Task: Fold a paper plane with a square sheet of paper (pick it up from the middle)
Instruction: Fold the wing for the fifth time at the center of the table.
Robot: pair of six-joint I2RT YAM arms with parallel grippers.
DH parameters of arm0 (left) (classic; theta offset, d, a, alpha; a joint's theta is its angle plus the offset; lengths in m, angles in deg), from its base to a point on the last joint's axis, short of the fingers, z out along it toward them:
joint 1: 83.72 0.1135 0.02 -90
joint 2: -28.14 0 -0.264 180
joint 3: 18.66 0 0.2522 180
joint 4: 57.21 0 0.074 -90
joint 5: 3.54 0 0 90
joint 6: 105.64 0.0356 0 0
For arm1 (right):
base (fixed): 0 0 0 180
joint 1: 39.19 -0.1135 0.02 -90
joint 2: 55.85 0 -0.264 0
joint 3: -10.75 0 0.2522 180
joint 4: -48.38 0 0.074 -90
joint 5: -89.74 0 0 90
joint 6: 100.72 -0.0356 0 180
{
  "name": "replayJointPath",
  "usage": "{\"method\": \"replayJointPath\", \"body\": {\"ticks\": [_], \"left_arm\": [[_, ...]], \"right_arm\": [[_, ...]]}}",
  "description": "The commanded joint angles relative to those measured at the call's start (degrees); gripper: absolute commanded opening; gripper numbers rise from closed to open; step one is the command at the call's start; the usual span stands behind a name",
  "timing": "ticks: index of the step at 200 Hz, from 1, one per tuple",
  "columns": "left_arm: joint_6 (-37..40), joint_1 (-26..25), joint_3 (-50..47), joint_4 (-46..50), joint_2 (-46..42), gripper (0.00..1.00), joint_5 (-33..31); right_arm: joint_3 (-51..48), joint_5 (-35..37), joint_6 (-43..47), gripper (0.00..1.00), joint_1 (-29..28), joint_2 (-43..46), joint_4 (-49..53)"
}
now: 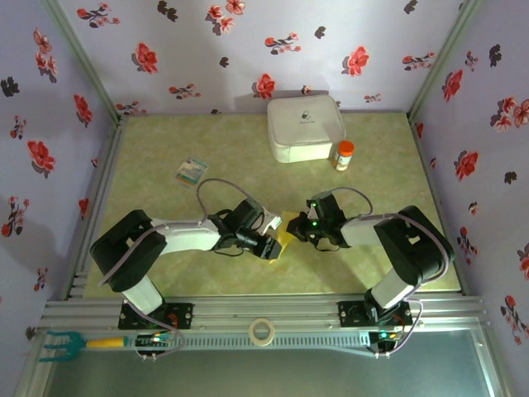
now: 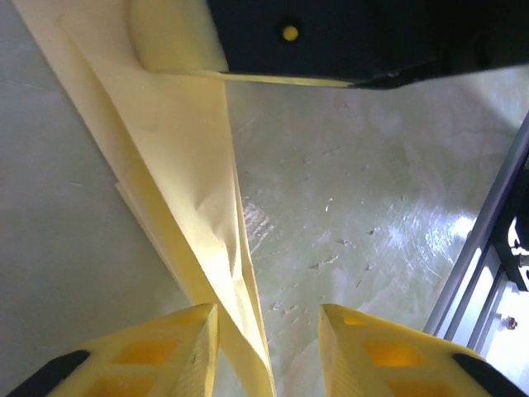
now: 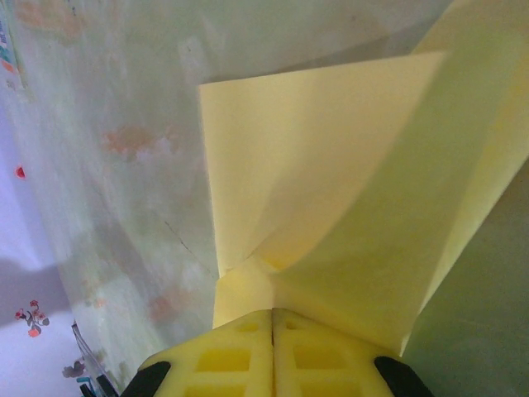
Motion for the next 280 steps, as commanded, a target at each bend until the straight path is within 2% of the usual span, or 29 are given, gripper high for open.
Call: {"method": "replayJointPath", "body": {"ticks": [1,52,110,172,197,212,280], "left_arm": [[-2.69,1.22,-1.30,-0.88,-2.06,0.38,-1.44],[-3.69,2.26,-0.30,-2.30,0.47,0.35,4.30],[-5.56,3.15,-0.11,-1.86,3.02,0.34,5.10],[-6.00,3.22,-0.06,-3.80,5.06,0.13,9.51],[-5.92,3.22,-0.45,-3.71,5.23,0.09,10.14],[-5.67,3.22,-0.93,-3.86,5.21,0.00,10.96],[-4.45,3.21,-3.21,-3.38,7.77,0.00,14.87]], "right_arm": [[-1.41,3.24,-0.04,0.08,0.22,-1.69,2.33],[-1.59,3.26,-0.26,0.08,0.27,-1.22,2.41],[-1.67,3.35,-0.26,0.08,0.20,-0.71,2.61],[-1.95,3.70,-0.35,0.08,0.21,-0.72,2.47],[-2.01,3.94,-0.29,0.09,0.24,-1.03,2.43],[-2.20,3.99,-0.35,0.08,0.26,-1.22,2.33],[-2.14,4.93,-0.54,0.08,0.25,-2.10,2.41]]}}
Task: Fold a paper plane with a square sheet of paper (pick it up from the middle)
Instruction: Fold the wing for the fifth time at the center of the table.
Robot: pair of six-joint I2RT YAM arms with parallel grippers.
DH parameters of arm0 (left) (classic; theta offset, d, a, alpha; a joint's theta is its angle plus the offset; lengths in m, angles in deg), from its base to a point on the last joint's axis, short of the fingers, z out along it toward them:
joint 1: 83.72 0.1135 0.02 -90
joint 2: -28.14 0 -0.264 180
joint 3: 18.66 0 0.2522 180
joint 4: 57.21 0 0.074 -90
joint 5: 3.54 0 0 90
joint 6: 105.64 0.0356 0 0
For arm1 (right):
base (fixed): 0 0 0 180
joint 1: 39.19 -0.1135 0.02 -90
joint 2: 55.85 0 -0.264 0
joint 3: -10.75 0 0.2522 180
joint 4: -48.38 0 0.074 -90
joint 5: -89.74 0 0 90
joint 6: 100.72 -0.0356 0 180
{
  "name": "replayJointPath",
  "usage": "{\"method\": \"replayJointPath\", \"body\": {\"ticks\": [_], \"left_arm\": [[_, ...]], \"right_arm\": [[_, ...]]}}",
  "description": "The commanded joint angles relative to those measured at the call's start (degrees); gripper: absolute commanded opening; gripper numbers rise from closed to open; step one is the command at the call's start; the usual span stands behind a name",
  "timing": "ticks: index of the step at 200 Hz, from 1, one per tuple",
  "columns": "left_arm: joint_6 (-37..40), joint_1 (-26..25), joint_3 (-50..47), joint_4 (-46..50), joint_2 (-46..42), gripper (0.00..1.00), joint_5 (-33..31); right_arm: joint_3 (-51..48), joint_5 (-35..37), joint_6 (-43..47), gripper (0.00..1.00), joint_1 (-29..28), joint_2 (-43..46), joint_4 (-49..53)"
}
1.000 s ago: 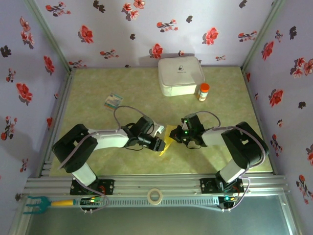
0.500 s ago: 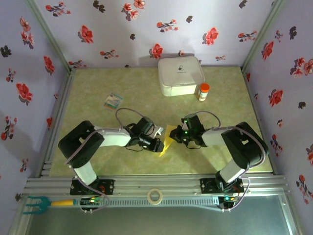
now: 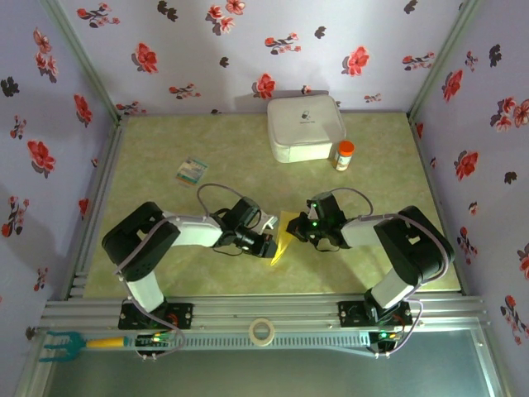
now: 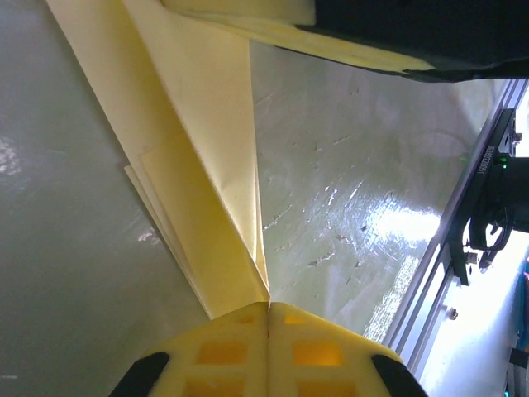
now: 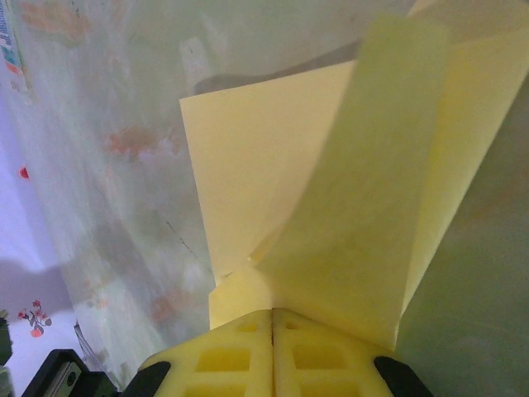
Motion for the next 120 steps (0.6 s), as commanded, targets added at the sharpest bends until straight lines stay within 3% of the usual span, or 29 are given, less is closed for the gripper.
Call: {"method": "replayJointPath", "body": {"ticks": [1,64,98,120], "left_arm": [[1.03,0.05,-2.37,1.37,1.74,0.00,3.74],[-1.32,0.01,-5.84,-1.98,1.73,0.00,3.90],[-2.50,0.01,-6.64,-2.48,0.25,0.11,2.90],[-2.50,-0.01,-6.83,-2.09,-0.62,0.08,1.95]], "right_arm": [[-1.63,4.95,-0.22,0.08,0.27,-2.21,3.44],[-0.96,4.52,-0.11,0.08,0.27,-2.65,3.88],[-1.04,4.50,-0.04,0.08,0.29,-2.62,4.04],[-0.91,4.45,0.02,0.08,0.29,-2.28,4.34]]}}
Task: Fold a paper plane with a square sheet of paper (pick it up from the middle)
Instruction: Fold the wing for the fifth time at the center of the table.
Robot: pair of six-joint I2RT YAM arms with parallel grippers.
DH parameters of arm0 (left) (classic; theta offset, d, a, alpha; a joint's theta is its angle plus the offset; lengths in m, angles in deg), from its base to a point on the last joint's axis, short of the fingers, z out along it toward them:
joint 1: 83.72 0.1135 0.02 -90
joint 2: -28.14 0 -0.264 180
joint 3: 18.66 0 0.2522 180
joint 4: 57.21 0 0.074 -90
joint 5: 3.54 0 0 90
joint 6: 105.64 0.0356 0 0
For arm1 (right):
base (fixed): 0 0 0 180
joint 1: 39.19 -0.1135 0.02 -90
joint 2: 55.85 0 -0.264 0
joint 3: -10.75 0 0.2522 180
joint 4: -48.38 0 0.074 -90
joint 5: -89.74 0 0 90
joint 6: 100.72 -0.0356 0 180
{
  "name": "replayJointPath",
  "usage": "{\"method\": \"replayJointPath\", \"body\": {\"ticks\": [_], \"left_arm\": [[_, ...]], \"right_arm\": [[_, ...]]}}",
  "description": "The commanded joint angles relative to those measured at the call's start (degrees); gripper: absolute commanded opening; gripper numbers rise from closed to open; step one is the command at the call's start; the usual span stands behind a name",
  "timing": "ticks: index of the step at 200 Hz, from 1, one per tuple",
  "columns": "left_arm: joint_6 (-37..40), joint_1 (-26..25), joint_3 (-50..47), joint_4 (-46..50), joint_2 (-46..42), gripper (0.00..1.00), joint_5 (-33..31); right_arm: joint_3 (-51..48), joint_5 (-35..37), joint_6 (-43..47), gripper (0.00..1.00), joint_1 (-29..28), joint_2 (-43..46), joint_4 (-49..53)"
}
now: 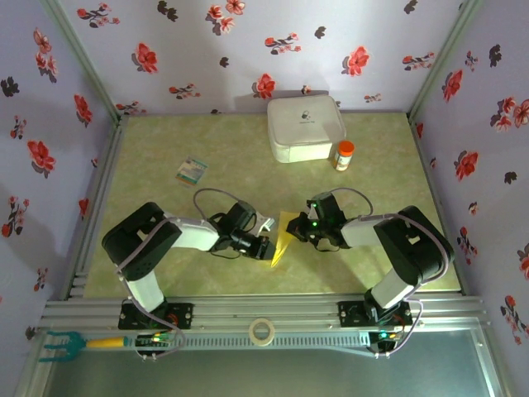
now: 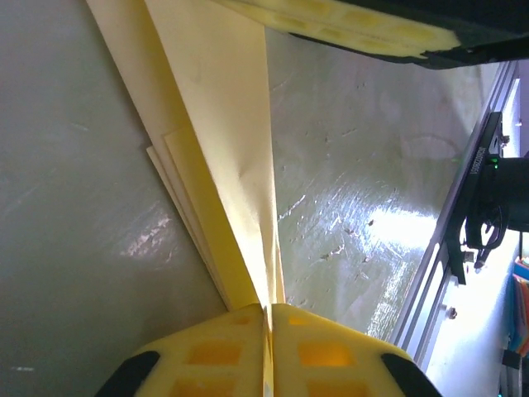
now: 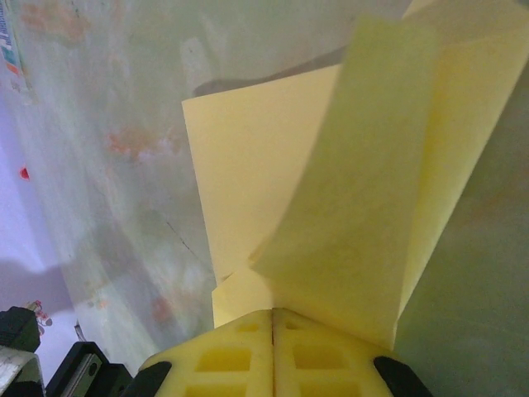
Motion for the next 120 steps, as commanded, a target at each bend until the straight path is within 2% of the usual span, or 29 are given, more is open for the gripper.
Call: {"method": "replayJointPath", "body": {"ticks": [1,9,65,82,120], "left_arm": [[-0.76,-0.55,-2.20,5.41,-0.53,0.07,0.81],[-0.75,-0.54,-2.20,5.43,-0.53,0.00,0.80],[-1.12,-0.53,-2.69,5.68,-0.52,0.00,0.72],[-1.29,-0.79,-2.78,5.67,-0.45,0.13,1.20],[-1.84,-1.39,-3.35,3.26,-1.84,0.14,3.84]], "right_arm": [[-0.95,4.50,0.12,0.08,0.29,-2.18,4.38],[-0.97,4.56,0.17,0.08,0.29,-2.01,4.51],[-1.11,4.81,0.44,0.08,0.29,-2.18,5.10],[-1.16,5.02,0.44,0.08,0.29,-1.93,5.16],[-1.31,5.13,0.34,0.08,0.29,-1.83,5.16]]}}
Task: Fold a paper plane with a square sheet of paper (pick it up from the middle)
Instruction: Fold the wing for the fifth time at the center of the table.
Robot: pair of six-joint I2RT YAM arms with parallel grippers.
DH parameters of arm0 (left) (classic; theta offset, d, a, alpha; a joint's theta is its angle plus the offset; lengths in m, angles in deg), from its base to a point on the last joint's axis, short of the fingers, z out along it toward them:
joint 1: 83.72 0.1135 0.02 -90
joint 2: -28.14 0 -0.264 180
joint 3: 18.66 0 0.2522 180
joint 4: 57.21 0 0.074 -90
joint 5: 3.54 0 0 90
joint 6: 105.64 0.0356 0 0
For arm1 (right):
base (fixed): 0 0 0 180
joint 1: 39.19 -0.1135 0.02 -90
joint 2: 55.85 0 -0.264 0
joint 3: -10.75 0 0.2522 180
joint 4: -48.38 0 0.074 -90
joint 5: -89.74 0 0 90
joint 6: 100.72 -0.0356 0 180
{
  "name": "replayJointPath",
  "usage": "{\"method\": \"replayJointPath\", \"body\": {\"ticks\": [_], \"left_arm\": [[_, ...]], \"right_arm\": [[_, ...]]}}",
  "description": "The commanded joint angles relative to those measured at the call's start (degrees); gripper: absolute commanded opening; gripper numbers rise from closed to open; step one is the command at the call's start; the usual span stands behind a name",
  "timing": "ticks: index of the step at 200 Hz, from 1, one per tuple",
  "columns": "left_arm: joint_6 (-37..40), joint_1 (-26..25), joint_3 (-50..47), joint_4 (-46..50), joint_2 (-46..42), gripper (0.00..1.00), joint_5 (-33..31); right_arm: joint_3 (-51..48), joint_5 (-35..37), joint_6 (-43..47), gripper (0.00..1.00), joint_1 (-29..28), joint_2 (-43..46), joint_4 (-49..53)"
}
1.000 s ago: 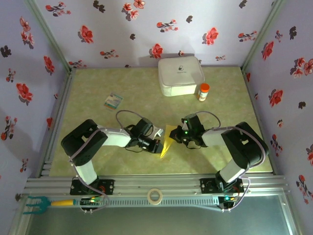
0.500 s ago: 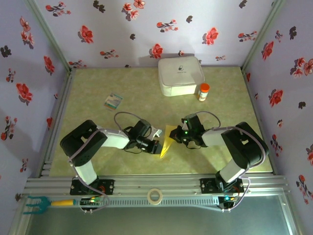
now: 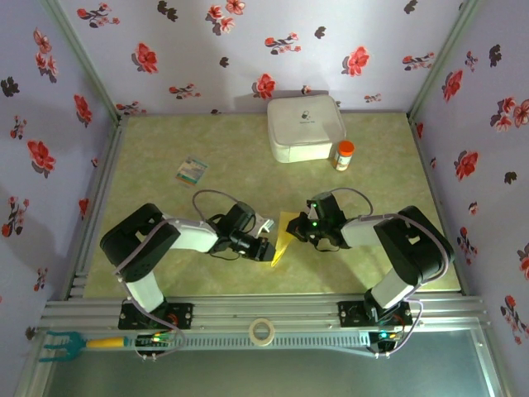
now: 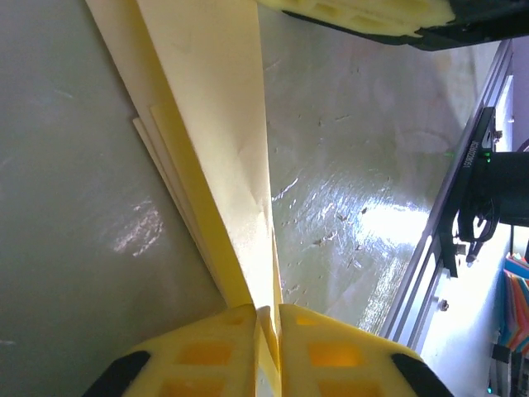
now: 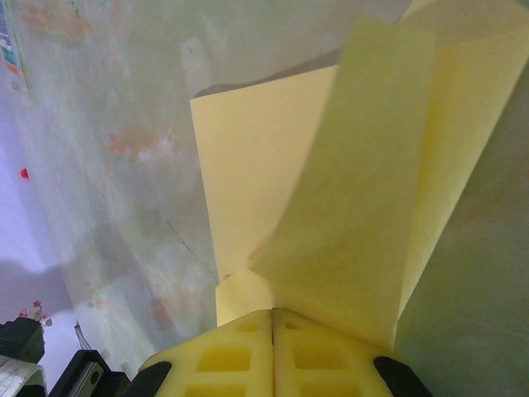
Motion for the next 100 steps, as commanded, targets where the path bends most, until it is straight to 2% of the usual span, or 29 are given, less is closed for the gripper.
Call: {"method": "replayJointPath", "body": {"ticks": [1,36,51,65,86,100], "left_arm": [[-0.71,-1.12,-2.41,3.70,-0.97,0.13,2.94],[-0.48,-1.56,-2.29,4.11,-0.95,0.00,3.82],[-0.39,-2.00,-2.33,4.29,-0.76,0.00,4.02],[-0.44,-2.31,-2.40,4.24,-0.87,0.10,3.99],[-0.51,-2.54,-2.81,4.25,-2.45,0.17,2.29],[0.30,-2.58,-2.79,5.78,-4.69,0.16,0.57]], "right_arm": [[-1.32,5.11,0.35,0.08,0.29,-1.84,5.11],[-1.47,5.36,0.35,0.08,0.29,-1.83,5.20],[-1.68,5.64,0.35,0.08,0.29,-1.84,5.38],[-1.85,5.74,0.26,0.08,0.29,-1.67,5.21],[-2.03,5.60,0.26,0.08,0.29,-1.14,5.11],[-2.21,5.64,0.34,0.08,0.28,-0.85,5.01]]}}
